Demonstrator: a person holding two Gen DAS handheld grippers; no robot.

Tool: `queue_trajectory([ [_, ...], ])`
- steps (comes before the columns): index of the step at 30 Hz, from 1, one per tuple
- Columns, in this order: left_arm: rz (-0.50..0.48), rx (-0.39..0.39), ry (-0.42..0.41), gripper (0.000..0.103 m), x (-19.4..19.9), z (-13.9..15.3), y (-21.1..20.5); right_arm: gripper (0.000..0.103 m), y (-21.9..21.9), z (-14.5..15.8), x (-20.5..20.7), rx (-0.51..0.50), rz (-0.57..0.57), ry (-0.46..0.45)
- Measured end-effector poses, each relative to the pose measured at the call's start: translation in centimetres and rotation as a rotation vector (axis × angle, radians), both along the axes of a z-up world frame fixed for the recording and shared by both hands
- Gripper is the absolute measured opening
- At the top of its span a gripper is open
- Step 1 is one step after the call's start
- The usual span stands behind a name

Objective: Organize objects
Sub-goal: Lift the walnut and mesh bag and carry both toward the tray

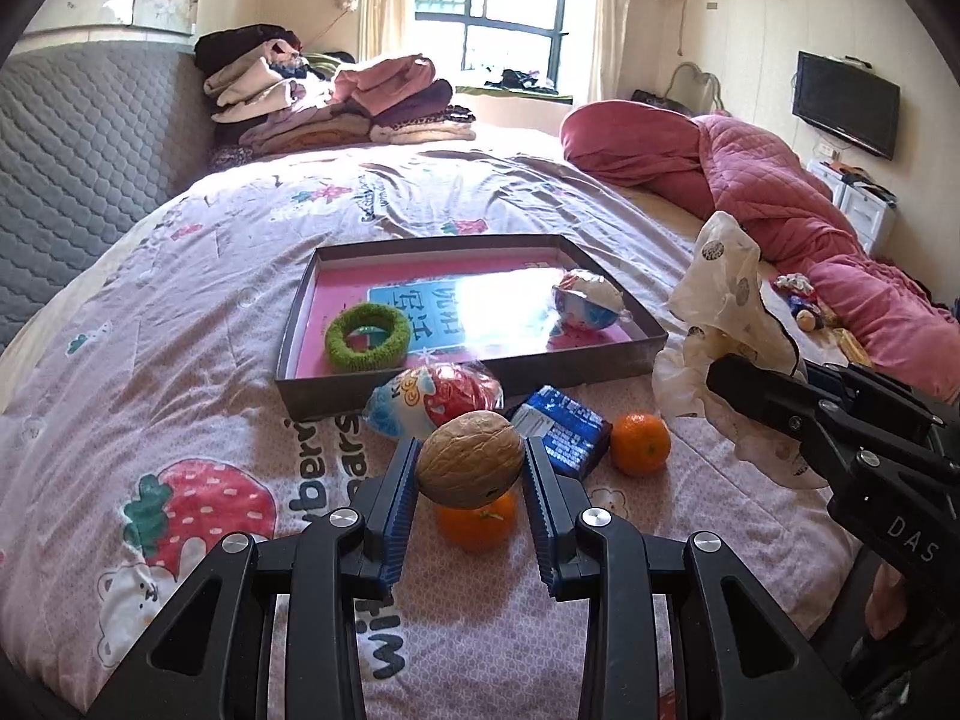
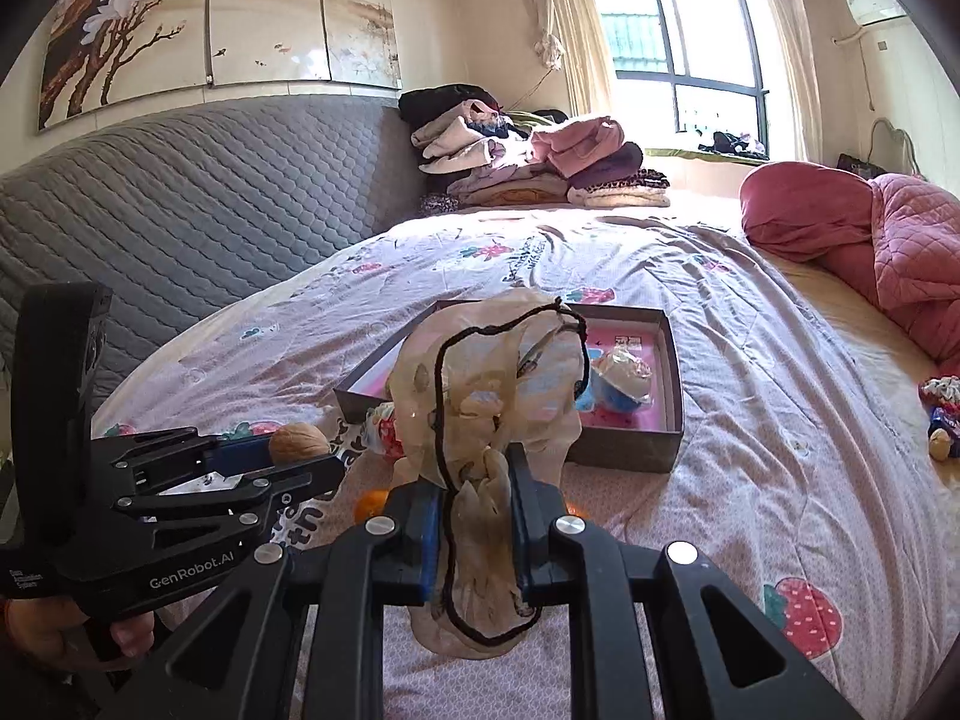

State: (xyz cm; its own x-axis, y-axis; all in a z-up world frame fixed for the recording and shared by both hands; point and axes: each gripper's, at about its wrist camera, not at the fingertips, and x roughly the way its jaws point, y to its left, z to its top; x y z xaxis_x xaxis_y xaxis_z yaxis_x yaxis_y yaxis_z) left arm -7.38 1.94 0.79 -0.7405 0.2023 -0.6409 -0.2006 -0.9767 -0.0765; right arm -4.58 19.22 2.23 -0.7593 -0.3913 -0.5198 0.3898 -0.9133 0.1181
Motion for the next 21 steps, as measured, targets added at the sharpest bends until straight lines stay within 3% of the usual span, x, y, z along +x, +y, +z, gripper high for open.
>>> queue_trajectory([
  [21,0.004,-0.006,0.061,0.035,-3.7,3.0,-0.7,0.019,-0.9,1.4,-3.3,0.000,-0.005,0.026],
])
